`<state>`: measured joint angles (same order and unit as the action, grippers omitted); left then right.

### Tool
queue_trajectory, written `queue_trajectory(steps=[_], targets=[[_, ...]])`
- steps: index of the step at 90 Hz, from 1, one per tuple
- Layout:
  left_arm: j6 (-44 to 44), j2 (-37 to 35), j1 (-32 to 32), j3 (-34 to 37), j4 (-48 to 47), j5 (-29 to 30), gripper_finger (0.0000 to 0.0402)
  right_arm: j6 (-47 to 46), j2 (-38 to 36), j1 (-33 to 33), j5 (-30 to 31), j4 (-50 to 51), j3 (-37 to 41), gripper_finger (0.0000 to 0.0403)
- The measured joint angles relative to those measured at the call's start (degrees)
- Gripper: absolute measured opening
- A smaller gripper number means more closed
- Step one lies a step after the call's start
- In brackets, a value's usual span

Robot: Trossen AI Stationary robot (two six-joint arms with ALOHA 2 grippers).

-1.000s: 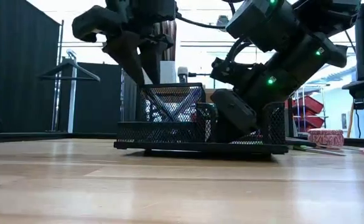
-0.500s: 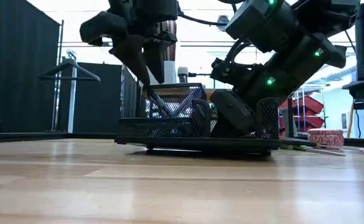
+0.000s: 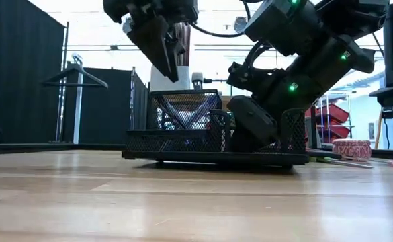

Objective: Stock shelves
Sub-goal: Remove the light blue pen from the desk organizer

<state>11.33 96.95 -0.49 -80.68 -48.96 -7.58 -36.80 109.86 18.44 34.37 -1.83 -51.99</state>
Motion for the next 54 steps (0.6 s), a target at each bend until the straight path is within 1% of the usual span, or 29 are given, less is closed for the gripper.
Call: queue_trajectory(steps=[13, 25, 41, 54], targets=[[-0.31, 0.0, 0.0, 0.83, 1.36, 0.14, 0.0089, 0.05, 0.0, 0.0, 0.07, -0.04, 0.0, 0.0132], [-0.04, 1.07, 0.34, 1.93, 2.22, 0.34, 0.0062, 0.0, 0.0, 0.04, 0.09, -0.06, 0.03, 0.0132], [0.31, 4.16, 0.48, 2.03, 1.73, 0.69, 0.0055, -0.44, 0.0, 0.04, 0.16, -0.11, 0.03, 0.0132], [1.1, 6.58, 0.43, 1.83, 1.07, 0.66, 0.0065, -0.49, -0.02, 0.11, 0.16, -0.17, 0.03, 0.0132]])
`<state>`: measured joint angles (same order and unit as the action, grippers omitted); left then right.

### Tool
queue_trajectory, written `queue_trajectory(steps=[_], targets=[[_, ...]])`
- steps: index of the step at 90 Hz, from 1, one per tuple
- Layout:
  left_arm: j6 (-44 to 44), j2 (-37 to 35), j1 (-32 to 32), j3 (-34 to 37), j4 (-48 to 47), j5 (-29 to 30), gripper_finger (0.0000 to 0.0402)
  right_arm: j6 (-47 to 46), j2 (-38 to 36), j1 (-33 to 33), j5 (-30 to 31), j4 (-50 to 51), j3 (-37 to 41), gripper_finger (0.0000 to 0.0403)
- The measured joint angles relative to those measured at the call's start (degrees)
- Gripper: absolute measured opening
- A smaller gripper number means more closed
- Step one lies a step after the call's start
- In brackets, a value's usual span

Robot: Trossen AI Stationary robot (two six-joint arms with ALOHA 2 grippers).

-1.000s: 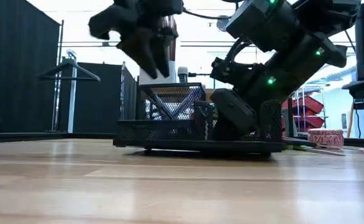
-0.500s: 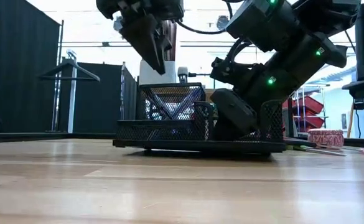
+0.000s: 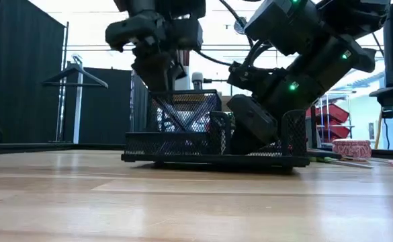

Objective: Stock shelves
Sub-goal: Remove the light blue pen from the desk organizer

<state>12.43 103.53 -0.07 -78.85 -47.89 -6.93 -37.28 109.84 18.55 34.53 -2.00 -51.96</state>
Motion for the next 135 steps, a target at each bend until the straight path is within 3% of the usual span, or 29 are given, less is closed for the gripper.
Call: queue_trajectory(steps=[27, 47, 80, 103, 135], targets=[[1.04, 1.79, -0.01, -0.15, -0.45, 0.27, 0.0092, -0.15, 0.0, 0.0, -0.01, -0.02, -0.02, 0.0132], [1.57, 1.9, -0.12, -0.09, -0.33, 1.54, 0.0019, -0.1, 0.0, 0.0, -0.06, -0.02, 0.0, 0.0132], [1.63, 2.0, -3.07, -6.79, -6.16, 8.32, 0.0015, 1.42, -1.31, -0.06, -0.7, 1.19, 0.1, 0.0132], [1.44, -1.15, -5.13, -11.52, -10.44, 14.8, 0.0015, 6.93, -10.64, 0.53, -2.5, 5.7, 0.14, 0.0132], [1.44, -10.11, -6.24, -11.92, -9.02, 16.48, 0.0015, 18.17, -31.15, 3.37, -2.04, 9.64, 0.04, 0.0132]])
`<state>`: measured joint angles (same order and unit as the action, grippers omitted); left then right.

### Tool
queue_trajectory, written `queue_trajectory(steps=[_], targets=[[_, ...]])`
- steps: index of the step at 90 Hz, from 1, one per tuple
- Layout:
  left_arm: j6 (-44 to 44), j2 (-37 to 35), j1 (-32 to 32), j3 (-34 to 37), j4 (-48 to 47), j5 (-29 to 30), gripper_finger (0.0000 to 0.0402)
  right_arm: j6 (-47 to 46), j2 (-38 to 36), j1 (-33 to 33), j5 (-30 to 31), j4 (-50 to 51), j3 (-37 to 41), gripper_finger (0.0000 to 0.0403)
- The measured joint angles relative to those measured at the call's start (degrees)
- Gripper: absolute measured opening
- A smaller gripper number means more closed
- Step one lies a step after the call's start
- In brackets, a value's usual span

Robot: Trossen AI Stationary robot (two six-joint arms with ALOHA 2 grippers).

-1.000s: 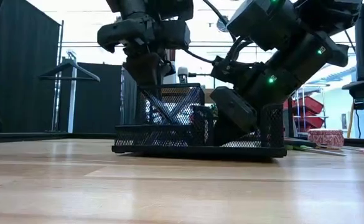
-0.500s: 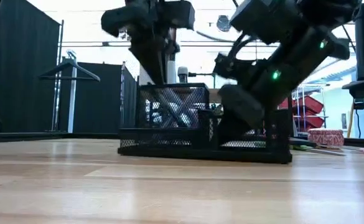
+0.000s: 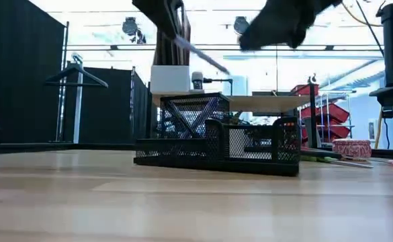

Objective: Stock shelves
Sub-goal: Remove the light blue pen from the desk organizer

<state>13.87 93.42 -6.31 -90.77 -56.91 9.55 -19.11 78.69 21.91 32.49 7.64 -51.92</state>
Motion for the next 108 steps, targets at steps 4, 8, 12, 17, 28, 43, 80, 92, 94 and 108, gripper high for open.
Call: queue_trajectory(steps=[4, 8, 12, 17, 28, 43, 80, 92, 94, 108], targets=[[0.0, -0.57, 0.02, -0.05, 0.48, 0.03, 0.0015, 1.46, -1.35, -0.04, -0.01, -0.7, 0.0, 0.0132], [0.02, -0.66, -0.1, -0.05, 1.41, 0.04, 0.0015, 3.26, -2.05, -0.32, -0.02, -2.04, 0.0, 0.0132], [0.02, -0.67, -0.19, -0.05, 2.67, 0.03, 0.0015, 5.47, -2.23, -0.76, -0.06, -3.77, -0.02, 0.0132], [0.02, -0.67, -0.56, -0.05, 3.0, -0.08, 0.0015, 8.16, -1.91, -1.4, -0.59, -6.57, -0.02, 0.0132], [0.05, -0.67, -1.89, -0.05, 4.57, -0.34, 0.0015, 13.49, 0.99, -2.68, -1.23, -12.71, -0.09, 0.0132], [0.22, -0.67, -3.44, -0.05, 7.06, -0.25, 0.0015, 16.01, 5.11, -4.23, -1.32, -12.73, -1.38, 0.0132], [0.39, -0.67, -3.78, -0.07, 8.1, -0.34, 0.0062, 17.46, 6.27, -3.78, -1.25, -3.89, -5.99, 0.0021], [-0.25, -0.67, -3.54, -0.07, 5.95, -0.3, 0.01, 9.45, 5.21, -3.46, -1.11, 6.95, -7.34, 0.0017], [-0.74, -0.67, -3.42, -0.07, 5.2, -0.25, 0.0105, 7.4, 4.89, -3.33, -0.98, 9.27, -7.66, 0.0017], [-3.18, -0.73, -2.17, -0.07, 1.52, 0.81, 0.0127, -11.92, 3.34, -1.27, -0.96, 26.72, -7.99, 0.0017]])
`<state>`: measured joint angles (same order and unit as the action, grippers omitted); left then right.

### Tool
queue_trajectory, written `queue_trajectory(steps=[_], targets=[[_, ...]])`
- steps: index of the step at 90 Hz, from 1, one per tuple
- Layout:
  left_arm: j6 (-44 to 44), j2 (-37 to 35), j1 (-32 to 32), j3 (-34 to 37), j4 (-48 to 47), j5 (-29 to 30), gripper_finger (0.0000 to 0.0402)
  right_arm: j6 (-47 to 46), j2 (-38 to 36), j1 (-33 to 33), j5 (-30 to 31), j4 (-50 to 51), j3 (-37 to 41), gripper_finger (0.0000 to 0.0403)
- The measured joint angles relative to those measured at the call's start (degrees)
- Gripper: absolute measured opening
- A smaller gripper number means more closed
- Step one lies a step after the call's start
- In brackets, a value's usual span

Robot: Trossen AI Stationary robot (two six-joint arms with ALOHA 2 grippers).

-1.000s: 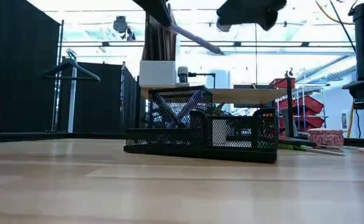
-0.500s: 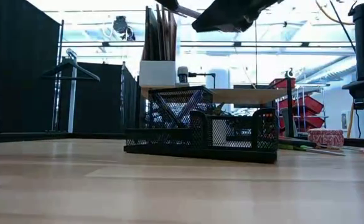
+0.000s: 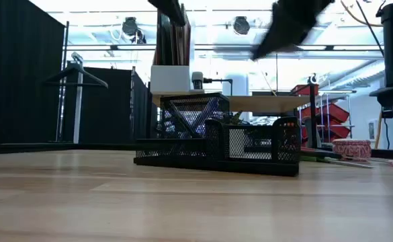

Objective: Stock shelves
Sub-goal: Remove the light blue pen from the desk organizer

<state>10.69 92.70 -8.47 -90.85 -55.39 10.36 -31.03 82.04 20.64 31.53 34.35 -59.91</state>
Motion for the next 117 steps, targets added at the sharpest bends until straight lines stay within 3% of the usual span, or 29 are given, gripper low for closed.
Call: queue_trajectory(steps=[14, 25, 56, 77, 91, 108, 117], targets=[[-1.27, -0.32, 1.35, 0.22, -0.87, 0.73, 0.013, -29.19, -0.01, 4.53, -1.5, 15.18, 2.44, 0.0017], [-1.07, -0.3, 2.46, 0.37, -0.61, 0.8, 0.0131, -49.18, 0.09, 9.98, -3.54, 16.86, 6.34, 0.0017], [0.39, -0.3, 3.58, 0.37, 2.47, 0.37, 0.0131, -78.53, 1.6, 22.11, -11.08, 13.73, 15.09, 0.0017], [0.6, -0.3, 3.52, 0.37, 2.48, -1.87, 0.0132, -85.39, 4.99, 24.96, -13.55, 11.74, 17.62, 0.0031], [0.57, -0.3, 3.52, 0.37, 2.3, -2.42, 0.0132, -80.97, 6.01, 24.83, -13.64, 11.67, 18.04, 0.0086], [1.64, -0.3, 3.63, 0.37, 2.13, -3.16, 0.0132, -76.52, 2.26, 24.83, -13.12, 12.21, 16.89, 0.016], [3.5, -0.08, 4.13, 0.37, 2.62, -3.93, 0.0132, -72.35, 0.12, 24.79, -6.91, 12.06, 15.31, 0.0184]])
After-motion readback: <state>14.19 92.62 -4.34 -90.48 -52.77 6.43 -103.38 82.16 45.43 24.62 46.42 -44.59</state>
